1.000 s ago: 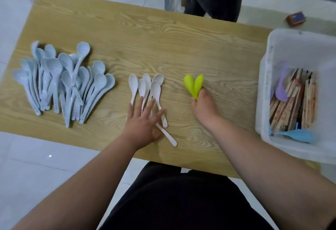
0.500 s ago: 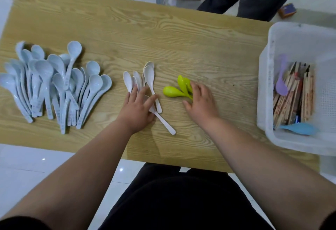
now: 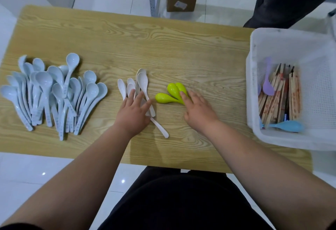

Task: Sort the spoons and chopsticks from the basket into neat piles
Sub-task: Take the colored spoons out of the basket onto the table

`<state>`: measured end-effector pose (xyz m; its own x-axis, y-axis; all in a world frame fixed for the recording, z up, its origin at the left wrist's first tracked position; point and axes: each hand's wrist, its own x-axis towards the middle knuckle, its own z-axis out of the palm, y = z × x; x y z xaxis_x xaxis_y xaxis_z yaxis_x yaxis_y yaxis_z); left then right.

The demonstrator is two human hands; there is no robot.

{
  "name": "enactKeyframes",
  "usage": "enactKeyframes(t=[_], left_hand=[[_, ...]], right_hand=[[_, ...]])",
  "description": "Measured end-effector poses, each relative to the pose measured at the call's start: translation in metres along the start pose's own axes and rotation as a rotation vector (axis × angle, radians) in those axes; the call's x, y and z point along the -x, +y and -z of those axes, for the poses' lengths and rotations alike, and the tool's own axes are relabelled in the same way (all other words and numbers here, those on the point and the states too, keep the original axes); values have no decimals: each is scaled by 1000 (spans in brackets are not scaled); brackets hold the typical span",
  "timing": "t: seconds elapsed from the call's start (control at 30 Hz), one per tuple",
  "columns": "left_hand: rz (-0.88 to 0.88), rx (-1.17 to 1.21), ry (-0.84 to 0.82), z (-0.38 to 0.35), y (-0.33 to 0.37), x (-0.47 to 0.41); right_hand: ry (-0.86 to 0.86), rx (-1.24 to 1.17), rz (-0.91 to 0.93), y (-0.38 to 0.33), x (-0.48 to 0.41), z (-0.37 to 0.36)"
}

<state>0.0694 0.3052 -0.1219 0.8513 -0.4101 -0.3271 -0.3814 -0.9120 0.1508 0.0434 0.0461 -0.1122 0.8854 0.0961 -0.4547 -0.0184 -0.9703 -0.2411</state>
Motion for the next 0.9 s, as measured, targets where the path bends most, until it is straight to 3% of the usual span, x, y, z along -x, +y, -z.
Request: enactKeyframes(t=[0.1, 0.2, 0.37, 0.67, 0.77, 0.9], left_hand=[[42, 39, 32, 17, 16, 3], [-33, 134, 124, 32, 49, 3], [-197, 260, 218, 60, 142, -12], [-517, 231, 324, 59, 314, -47], [-529, 174, 199, 49, 352, -57], [-322, 47, -162, 45, 395, -79]], right_hand=[[110, -34, 149, 7, 25, 18], [300, -64, 310, 32, 57, 34], [497, -46, 283, 103, 113, 57], [314, -135, 9, 275, 172, 74], [173, -125, -91, 318, 182, 75], [118, -185, -75, 332, 181, 72]])
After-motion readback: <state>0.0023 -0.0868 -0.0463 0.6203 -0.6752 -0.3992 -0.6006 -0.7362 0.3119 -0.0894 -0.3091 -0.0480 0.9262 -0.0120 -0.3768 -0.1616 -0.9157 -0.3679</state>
